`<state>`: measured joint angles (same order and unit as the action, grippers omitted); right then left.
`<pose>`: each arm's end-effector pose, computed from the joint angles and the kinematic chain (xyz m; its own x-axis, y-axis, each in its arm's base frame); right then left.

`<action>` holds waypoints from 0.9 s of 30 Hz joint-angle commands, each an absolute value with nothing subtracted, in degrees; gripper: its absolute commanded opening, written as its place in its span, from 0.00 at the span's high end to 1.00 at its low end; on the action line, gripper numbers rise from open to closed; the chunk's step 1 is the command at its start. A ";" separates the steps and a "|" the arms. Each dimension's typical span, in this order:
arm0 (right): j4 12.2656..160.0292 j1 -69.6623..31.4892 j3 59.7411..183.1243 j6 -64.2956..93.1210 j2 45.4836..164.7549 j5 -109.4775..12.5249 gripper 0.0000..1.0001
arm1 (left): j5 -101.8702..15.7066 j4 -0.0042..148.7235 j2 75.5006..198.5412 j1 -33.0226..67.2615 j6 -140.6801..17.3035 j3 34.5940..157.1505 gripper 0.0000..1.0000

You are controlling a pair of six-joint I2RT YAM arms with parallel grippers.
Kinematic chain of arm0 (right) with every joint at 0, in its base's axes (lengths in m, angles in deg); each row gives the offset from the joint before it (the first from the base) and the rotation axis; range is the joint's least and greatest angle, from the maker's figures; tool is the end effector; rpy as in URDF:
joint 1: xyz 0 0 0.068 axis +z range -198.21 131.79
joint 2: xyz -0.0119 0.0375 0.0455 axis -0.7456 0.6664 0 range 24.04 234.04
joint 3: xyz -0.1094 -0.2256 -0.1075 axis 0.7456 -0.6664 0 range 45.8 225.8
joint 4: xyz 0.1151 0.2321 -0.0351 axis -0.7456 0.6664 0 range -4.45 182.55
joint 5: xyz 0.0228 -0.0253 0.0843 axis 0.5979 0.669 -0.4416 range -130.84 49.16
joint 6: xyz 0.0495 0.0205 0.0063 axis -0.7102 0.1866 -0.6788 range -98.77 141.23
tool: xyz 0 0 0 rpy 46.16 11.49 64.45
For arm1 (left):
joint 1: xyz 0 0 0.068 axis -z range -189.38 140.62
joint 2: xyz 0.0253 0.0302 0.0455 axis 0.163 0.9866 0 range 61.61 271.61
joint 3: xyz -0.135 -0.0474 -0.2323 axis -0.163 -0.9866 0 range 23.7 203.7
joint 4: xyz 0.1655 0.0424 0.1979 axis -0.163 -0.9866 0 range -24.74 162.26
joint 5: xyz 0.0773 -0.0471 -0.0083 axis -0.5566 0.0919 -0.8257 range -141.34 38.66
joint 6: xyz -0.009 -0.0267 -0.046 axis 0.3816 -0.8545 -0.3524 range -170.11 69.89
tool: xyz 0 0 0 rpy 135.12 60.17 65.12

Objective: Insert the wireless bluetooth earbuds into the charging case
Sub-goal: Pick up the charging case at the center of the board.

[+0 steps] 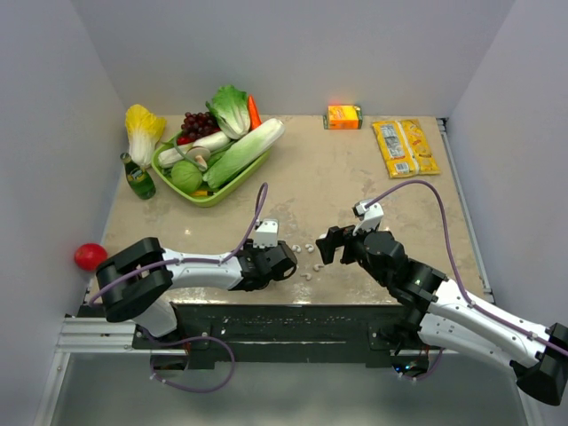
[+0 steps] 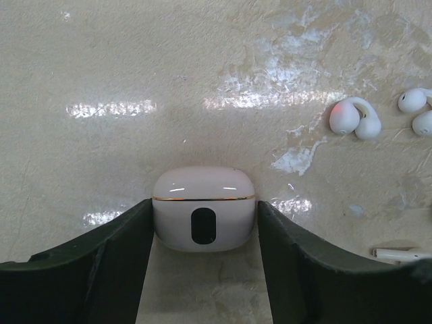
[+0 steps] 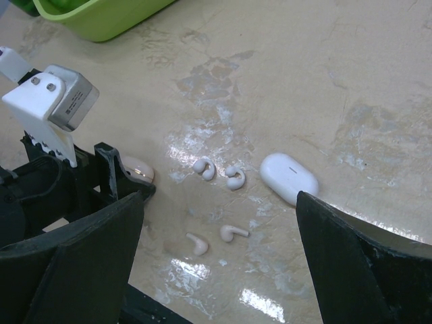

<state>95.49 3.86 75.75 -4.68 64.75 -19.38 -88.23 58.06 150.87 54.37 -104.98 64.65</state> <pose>0.1159 0.1278 0.2610 -0.4243 0.1172 -0.8979 -0.3761 0.8792 0.2925 0.1393 -0.2341 0.1436 -0.7122 -0.0348 -0.7011 0.0214 0.9972 -0.0713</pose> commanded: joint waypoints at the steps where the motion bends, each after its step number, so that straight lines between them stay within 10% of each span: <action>1: 95.84 3.82 77.18 -5.05 63.94 -18.95 0.03 | -83.77 57.05 153.37 54.08 -105.83 64.22 0.34; 15: 95.75 3.64 77.18 -4.96 64.12 -18.86 0.02 | -83.42 54.59 152.32 54.08 -104.86 63.52 0.35; 27: 95.84 3.73 78.05 -5.49 64.03 -19.21 0.02 | -82.63 62.12 149.08 54.25 -100.74 60.18 0.91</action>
